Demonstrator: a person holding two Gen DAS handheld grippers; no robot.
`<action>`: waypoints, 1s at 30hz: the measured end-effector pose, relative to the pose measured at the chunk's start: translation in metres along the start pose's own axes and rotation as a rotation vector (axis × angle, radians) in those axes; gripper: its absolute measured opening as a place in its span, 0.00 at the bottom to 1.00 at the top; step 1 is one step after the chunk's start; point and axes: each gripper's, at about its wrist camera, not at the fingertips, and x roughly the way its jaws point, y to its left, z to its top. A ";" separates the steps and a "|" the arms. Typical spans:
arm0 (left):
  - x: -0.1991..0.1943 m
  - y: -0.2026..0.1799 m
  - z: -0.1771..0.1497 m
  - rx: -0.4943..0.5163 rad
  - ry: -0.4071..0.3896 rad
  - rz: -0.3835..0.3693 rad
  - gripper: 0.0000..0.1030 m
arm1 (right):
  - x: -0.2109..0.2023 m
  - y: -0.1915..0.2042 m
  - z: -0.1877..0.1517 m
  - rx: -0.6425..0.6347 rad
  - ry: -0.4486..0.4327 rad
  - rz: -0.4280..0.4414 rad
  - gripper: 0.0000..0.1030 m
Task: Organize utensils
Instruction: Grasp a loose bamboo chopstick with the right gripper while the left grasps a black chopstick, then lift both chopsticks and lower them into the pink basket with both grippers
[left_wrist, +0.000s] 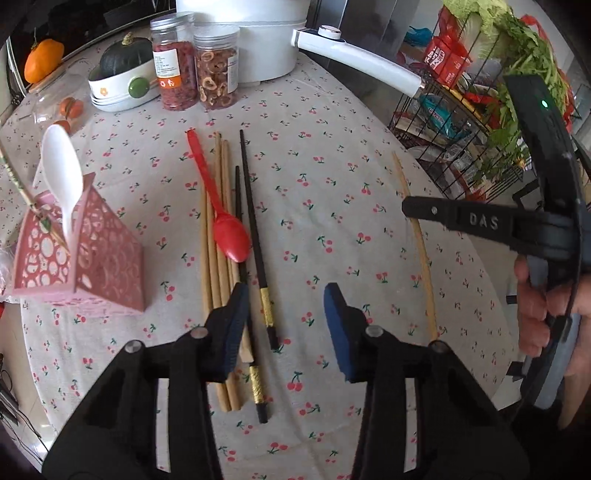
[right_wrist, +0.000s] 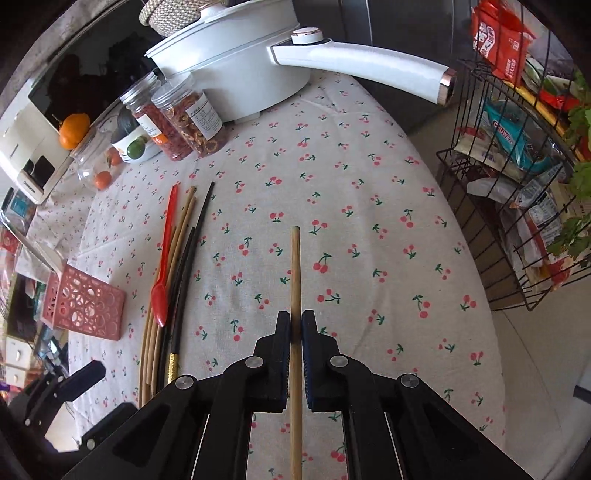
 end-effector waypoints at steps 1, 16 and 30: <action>0.007 -0.001 0.010 -0.010 0.003 0.009 0.31 | -0.003 -0.004 0.000 0.009 0.000 0.011 0.06; 0.088 0.009 0.109 -0.119 0.043 0.197 0.16 | -0.001 -0.036 0.004 0.087 0.027 0.104 0.06; 0.105 0.001 0.110 -0.056 0.092 0.207 0.06 | -0.006 -0.027 0.004 0.073 0.017 0.117 0.06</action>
